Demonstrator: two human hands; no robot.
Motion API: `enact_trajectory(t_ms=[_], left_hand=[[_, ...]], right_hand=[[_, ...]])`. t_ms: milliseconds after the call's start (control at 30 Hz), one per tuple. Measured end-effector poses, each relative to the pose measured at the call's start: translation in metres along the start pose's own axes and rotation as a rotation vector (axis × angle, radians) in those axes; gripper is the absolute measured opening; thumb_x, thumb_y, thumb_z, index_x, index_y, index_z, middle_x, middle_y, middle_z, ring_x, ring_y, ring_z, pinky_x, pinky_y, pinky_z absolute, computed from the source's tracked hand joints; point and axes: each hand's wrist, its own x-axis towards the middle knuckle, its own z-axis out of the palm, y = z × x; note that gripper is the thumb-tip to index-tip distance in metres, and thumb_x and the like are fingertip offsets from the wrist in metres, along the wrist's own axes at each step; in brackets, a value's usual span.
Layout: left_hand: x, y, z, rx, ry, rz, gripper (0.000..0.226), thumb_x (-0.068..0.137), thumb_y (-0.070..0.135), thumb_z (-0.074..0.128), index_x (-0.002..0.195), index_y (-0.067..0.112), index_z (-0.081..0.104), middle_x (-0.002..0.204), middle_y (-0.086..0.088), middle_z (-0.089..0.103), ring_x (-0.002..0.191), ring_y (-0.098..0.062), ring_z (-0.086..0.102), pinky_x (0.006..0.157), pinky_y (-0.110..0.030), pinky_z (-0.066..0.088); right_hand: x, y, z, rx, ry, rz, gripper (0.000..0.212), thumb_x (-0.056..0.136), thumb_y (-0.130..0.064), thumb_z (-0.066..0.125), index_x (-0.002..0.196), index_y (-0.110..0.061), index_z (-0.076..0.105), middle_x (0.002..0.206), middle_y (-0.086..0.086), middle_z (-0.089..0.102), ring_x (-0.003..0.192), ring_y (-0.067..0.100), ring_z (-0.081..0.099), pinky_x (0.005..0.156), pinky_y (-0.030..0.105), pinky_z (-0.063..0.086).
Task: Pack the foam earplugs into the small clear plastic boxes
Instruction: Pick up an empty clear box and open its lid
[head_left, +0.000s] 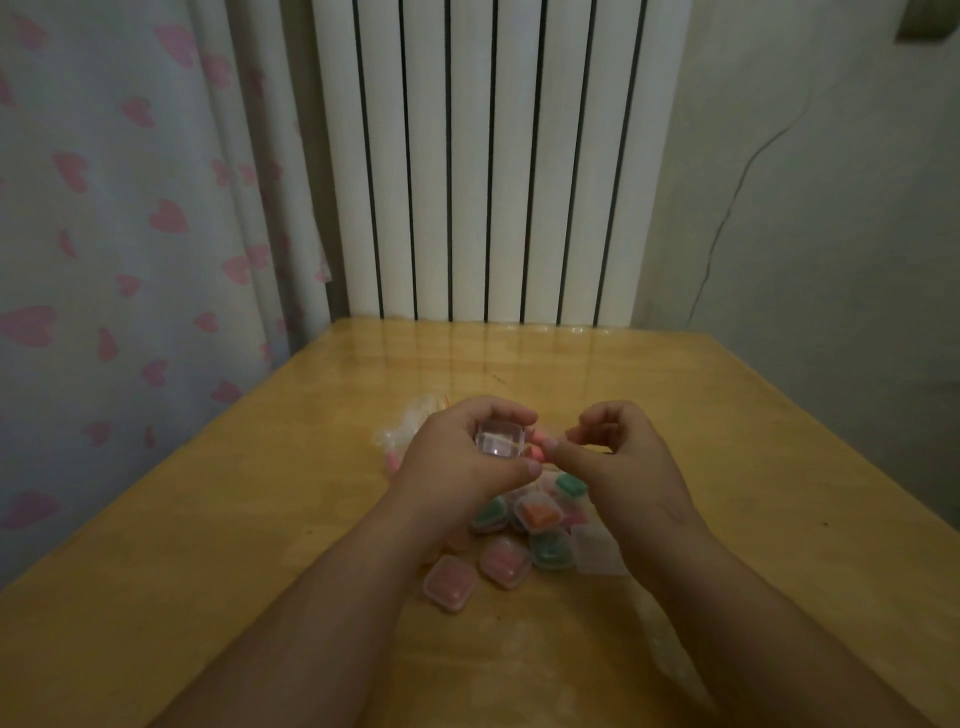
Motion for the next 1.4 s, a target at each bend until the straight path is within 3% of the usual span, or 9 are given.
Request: enact_trajectory(t_ms=[200,433,633,767,900,1033,1200,1333,1400], left_hand=[[-0.004,0.003,-0.001,-0.01,-0.045,0.036,0.054,0.073,0.005,0.082,0.112,0.036,0.061,0.093,0.002,0.073,0.087,-0.013,0.072,0.081,-0.037,0.06],[-0.002,0.01,-0.002,-0.569,-0.143,-0.072,0.021,0.09,0.008,0.048,0.108,0.008,0.059,0.098,-0.027,0.069,0.089,-0.035,0.069,0.08,-0.043,0.056],[-0.002,0.004,0.001,-0.289,-0.133,-0.026,0.024,0.08,0.008,0.077,0.102,0.019,0.076,0.101,-0.005,0.074,0.093,-0.019,0.073,0.078,-0.03,0.059],[-0.001,0.004,-0.002,-0.214,-0.077,-0.049,0.03,0.075,0.017,0.083,0.102,0.025,0.076,0.102,-0.001,0.074,0.089,-0.018,0.073,0.081,-0.037,0.06],[-0.002,0.008,-0.002,-0.169,-0.06,-0.04,0.048,0.075,0.009,0.081,0.117,0.029,0.068,0.101,0.0,0.071,0.088,-0.019,0.073,0.082,-0.038,0.061],[-0.002,0.007,-0.004,-0.174,-0.076,-0.019,0.054,0.078,-0.002,0.076,0.122,0.026,0.062,0.102,-0.003,0.07,0.087,-0.016,0.073,0.079,-0.032,0.06],[0.004,0.001,-0.004,-0.162,0.052,0.015,0.04,0.084,-0.007,0.065,0.104,0.028,0.069,0.095,-0.003,0.07,0.085,-0.018,0.068,0.076,-0.033,0.059],[0.009,-0.006,-0.007,0.002,0.209,0.034,0.033,0.085,0.0,0.064,0.092,0.032,0.069,0.089,0.006,0.068,0.083,-0.012,0.064,0.071,-0.029,0.055],[0.01,-0.009,-0.009,0.208,0.288,0.051,0.028,0.086,0.006,0.063,0.09,0.034,0.067,0.094,0.011,0.065,0.09,-0.01,0.061,0.074,-0.023,0.048]], right_hand=[[-0.001,-0.004,0.0,0.075,-0.061,0.142,0.042,0.078,-0.035,0.078,0.112,-0.027,0.056,0.088,0.0,0.071,0.076,0.015,0.063,0.047,0.021,0.046],[0.001,-0.003,0.0,0.198,-0.036,0.104,0.024,0.078,-0.021,0.079,0.095,-0.01,0.067,0.076,0.004,0.072,0.062,0.013,0.066,0.052,0.022,0.051],[-0.002,-0.001,-0.002,0.154,-0.043,0.04,0.019,0.081,-0.027,0.077,0.097,-0.019,0.07,0.076,0.002,0.073,0.062,0.009,0.068,0.058,0.025,0.058],[-0.002,-0.002,0.001,0.234,-0.075,0.067,0.016,0.095,-0.017,0.058,0.1,-0.014,0.073,0.085,0.012,0.074,0.072,0.018,0.067,0.066,0.03,0.059],[-0.005,-0.002,0.004,0.155,-0.094,-0.005,0.024,0.092,-0.041,0.057,0.091,-0.023,0.072,0.083,0.001,0.075,0.076,0.015,0.07,0.067,0.029,0.06],[-0.005,0.0,0.004,0.08,-0.087,-0.019,0.017,0.085,-0.036,0.067,0.091,-0.022,0.074,0.078,-0.002,0.074,0.07,0.009,0.07,0.062,0.024,0.059],[-0.001,0.001,-0.001,-0.059,-0.062,-0.048,0.013,0.088,-0.029,0.066,0.089,-0.02,0.075,0.074,-0.004,0.073,0.06,-0.002,0.062,0.046,0.016,0.048],[-0.001,0.003,0.0,-0.302,-0.175,-0.109,0.01,0.085,-0.037,0.068,0.086,-0.029,0.074,0.082,-0.011,0.07,0.075,0.004,0.063,0.063,0.026,0.054],[-0.002,0.002,0.003,-0.406,-0.238,-0.115,0.006,0.085,-0.037,0.07,0.088,-0.032,0.072,0.084,-0.012,0.067,0.073,0.002,0.061,0.062,0.02,0.049]])
